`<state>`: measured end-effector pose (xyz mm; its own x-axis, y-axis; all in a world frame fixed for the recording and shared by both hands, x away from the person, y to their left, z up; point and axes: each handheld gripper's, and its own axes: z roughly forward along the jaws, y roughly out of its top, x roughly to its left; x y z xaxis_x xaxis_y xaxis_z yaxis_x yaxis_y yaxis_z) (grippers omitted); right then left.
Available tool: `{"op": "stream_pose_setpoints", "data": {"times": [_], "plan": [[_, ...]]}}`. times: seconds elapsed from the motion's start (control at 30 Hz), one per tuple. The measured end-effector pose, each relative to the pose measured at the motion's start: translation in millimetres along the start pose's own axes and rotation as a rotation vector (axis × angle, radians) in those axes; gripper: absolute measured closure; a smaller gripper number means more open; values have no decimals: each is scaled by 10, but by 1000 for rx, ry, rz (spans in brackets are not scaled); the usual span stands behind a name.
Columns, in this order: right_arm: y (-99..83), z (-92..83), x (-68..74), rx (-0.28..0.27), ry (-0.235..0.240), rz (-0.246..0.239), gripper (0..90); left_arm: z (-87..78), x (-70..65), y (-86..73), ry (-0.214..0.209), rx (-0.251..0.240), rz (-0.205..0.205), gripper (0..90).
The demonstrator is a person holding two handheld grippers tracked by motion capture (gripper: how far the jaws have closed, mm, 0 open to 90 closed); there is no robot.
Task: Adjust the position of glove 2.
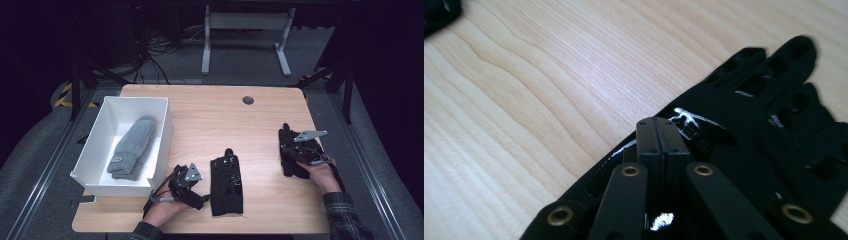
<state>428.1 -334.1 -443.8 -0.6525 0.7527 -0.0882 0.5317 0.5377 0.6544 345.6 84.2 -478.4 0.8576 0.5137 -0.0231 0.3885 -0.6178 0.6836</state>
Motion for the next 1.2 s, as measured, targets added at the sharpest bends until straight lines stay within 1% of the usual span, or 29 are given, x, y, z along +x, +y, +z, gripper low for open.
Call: {"op": "stream_pose_setpoints", "data": {"times": [0.03,0.07,0.1,0.13,0.17,0.2,0.23,0.27,0.3,0.47,0.5,0.57,0.6,0.7,0.73,0.8,0.83,0.9,0.93,0.97,1.0,1.13,1.2], "plan": [[-8,44,9,16,-2,-10,900,0,0,0,0,0,0,1],[-14,52,15,0,-1,-10,900,0,0,0,0,0,0,1],[-14,51,16,1,-2,-10,900,-2,-3,-1,0,3,-4,1],[-16,47,22,2,-1,-12,900,0,-1,0,1,0,0,1],[-22,41,38,2,2,-11,900,-3,-6,-3,1,5,-8,1],[-26,34,52,4,8,-11,900,-2,-3,-1,2,2,-3,1],[-29,28,73,5,12,-12,900,1,0,0,1,-3,1,1],[-33,23,101,5,17,-16,900,-3,-7,-3,2,6,-10,1],[-37,18,134,4,24,-18,900,-1,-2,-1,1,1,-2,1],[-51,-10,370,0,62,-36,900,1,-2,-2,1,-3,-1,1],[-51,-10,370,0,62,-36,900,2,-2,-2,1,-3,-1,1],[-51,-20,463,2,76,-42,900,-1,-6,-4,2,2,-8,1],[-51,-25,505,4,88,-45,900,1,-2,-2,2,-2,-1,1],[-43,-35,650,9,110,-69,900,1,-2,-2,1,-3,-1,1],[-43,-35,650,9,110,-69,900,1,-2,-2,1,-2,-2,1],[-28,-37,772,13,133,-96,900,1,-1,-2,1,-3,-1,1],[-23,-35,804,12,142,-99,900,-1,-6,-4,1,2,-9,1],[-3,-24,902,11,166,-121,900,1,0,0,1,-3,2,1],[5,-20,931,13,171,-128,900,-3,-6,-3,2,5,-8,1],[17,-14,965,13,179,-137,900,-3,-6,-3,2,5,-9,1],[25,-10,991,14,188,-142,900,3,-1,-1,1,-6,1,1],[65,16,1149,10,235,-176,900,2,-2,-2,2,-3,-1,1],[82,26,1217,9,247,-192,900,1,-2,-1,2,-2,-1,1]]}}
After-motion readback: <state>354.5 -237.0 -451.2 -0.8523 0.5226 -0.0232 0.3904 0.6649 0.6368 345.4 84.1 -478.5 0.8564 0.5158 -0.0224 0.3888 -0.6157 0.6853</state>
